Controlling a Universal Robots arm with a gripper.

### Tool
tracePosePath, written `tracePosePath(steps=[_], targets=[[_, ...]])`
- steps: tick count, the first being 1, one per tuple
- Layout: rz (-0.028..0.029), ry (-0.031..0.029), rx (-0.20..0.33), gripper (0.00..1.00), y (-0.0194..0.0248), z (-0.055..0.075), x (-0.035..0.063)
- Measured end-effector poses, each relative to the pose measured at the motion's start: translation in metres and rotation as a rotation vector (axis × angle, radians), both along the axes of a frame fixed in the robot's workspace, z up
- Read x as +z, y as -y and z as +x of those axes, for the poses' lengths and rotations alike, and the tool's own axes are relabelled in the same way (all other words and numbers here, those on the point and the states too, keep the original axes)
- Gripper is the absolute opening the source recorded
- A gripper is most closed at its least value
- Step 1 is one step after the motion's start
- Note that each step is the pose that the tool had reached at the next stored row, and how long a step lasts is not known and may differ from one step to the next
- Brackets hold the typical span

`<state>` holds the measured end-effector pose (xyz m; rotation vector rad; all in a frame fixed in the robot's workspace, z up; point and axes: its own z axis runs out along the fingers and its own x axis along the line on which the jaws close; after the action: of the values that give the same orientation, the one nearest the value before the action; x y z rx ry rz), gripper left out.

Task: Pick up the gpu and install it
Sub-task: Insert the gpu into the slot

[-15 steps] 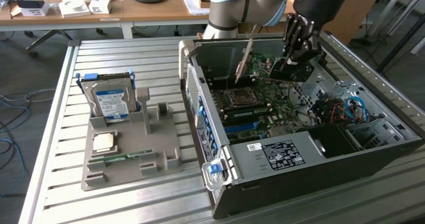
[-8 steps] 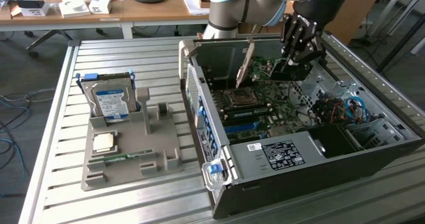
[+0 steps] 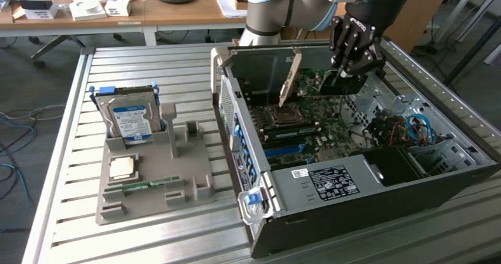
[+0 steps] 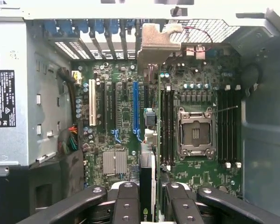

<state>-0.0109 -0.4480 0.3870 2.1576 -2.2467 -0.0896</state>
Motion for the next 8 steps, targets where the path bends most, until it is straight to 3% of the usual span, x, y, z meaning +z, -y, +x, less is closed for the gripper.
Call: tracePosePath(steps=[2,8], targets=[[0.0003,0.0042,0.0,0.26,0.0,-0.0002,-0.0001],[0.0027,0.0379,0.005,0.26,0.0,-0.002,-0.0002]])
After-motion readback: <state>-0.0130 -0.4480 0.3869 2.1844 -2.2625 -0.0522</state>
